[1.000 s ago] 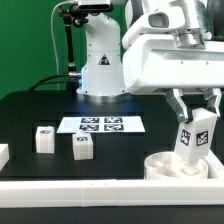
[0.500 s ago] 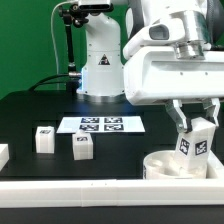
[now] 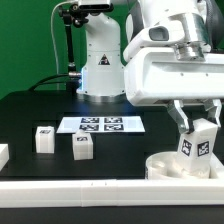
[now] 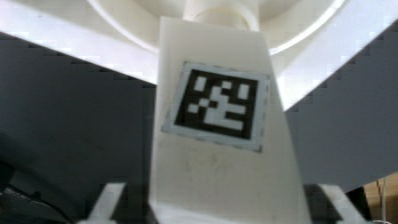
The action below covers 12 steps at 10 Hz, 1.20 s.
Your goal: Assemble stool
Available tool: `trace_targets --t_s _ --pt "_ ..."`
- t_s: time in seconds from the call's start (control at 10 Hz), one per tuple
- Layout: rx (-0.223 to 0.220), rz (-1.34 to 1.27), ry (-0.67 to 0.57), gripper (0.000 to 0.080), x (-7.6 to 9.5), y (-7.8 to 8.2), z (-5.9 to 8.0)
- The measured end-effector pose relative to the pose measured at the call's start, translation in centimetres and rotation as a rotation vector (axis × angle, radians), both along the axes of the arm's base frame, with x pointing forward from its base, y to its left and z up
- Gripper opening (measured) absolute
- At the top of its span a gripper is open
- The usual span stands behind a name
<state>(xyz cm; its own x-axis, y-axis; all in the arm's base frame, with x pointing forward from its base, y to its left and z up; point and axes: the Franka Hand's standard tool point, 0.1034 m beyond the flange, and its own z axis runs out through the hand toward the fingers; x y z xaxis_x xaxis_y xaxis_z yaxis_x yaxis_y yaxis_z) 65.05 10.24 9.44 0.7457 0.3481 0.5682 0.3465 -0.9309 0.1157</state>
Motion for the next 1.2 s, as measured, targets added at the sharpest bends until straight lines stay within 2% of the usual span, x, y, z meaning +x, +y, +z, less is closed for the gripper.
trace_targets --t_s 0.1,0.2,0.3,0.4,0.6,0.8,0.9,1.2 --pt "0.000 0.000 0.000 0.0419 0.0 0.0 0.0" --pt "0.000 0.000 0.000 0.0586 0.0 0.0 0.0" --pt "0.000 0.000 0.000 0.0586 0.0 0.0 0.0" --pt "0.000 0.000 -0.003 0.0638 0.0 0.0 0.3" --pt "-0.001 -0.002 -0.005 0.0647 0.3 -0.2 1.3" --pt "-0.004 -0.002 0.009 0.0649 0.6 -0.3 3.0" --pt "-0.004 -0.002 0.012 0.0649 0.7 -0.3 3.2" --pt "-0.007 0.001 0.041 0.0649 0.5 -0.2 2.8"
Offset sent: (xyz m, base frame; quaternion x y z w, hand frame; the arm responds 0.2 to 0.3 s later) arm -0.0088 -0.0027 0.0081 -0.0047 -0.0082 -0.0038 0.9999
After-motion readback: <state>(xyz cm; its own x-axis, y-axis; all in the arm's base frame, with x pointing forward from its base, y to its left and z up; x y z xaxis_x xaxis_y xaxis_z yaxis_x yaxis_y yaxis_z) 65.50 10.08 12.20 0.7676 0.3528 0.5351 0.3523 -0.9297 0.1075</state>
